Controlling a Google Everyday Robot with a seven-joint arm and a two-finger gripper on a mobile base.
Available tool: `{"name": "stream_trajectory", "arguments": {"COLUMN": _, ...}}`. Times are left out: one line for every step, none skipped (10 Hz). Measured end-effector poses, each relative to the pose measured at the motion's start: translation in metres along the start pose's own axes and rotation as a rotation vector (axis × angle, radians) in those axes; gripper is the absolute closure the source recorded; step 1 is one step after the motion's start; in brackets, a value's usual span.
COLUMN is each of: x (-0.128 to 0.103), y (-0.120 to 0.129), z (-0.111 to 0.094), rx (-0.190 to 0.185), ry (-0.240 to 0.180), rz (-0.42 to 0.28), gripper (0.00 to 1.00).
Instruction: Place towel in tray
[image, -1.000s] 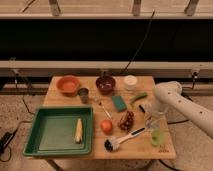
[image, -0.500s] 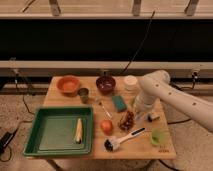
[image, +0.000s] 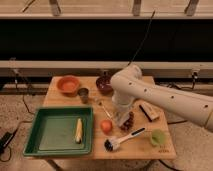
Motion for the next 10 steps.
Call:
{"name": "stream_trajectory", "arguments": {"x": -0.019, "y": -0.012, "z": -0.002, "rx": -0.005, "ry": -0.013, "rz": -0.034, "gripper": 0.94}}
{"name": "stream_trajectory", "arguments": {"x": -0.040, "y": -0.024, "z": -0.002, "rx": -0.010, "ry": -0.031, "rz": -0.072, "gripper": 0.94}}
{"name": "stream_trajectory", "arguments": {"x": -0.057, "y": -0.033, "z": -0.002, "rx": -0.013, "ry": -0.049, "rz": -0.105, "gripper": 0.94}}
{"name": "stream_trajectory", "arguments": {"x": -0.076, "y": -0.044, "z": -0.001, "rx": -0.014, "ry": -0.071, "rz": -0.143, "gripper": 0.94}}
{"name": "stream_trajectory", "arguments": {"x": -0.094, "y": -0.056, "z": 0.003, "rx": -0.014, "ry": -0.102, "rz": -0.183, "gripper": 0.94}}
{"name": "stream_trajectory", "arguments": {"x": -0.106, "y": -0.065, "z": 0.008, "rx": -0.015, "ry": -0.127, "rz": -0.212, "gripper": 0.94}}
{"name": "stream_trajectory", "arguments": {"x": -0.114, "y": -0.071, "z": 0.011, "rx": -0.016, "ry": -0.145, "rz": -0.232, "gripper": 0.94}}
{"name": "stream_trajectory", "arguments": {"x": -0.124, "y": -0.080, "z": 0.015, "rx": -0.015, "ry": -0.166, "rz": -0.260, "gripper": 0.94}}
{"name": "stream_trajectory", "arguments": {"x": -0.131, "y": -0.087, "z": 0.018, "rx": -0.014, "ry": -0.181, "rz": -0.280, "gripper": 0.94}}
{"name": "stream_trajectory", "arguments": {"x": -0.139, "y": -0.094, "z": 0.021, "rx": -0.010, "ry": -0.202, "rz": -0.303, "gripper": 0.94}}
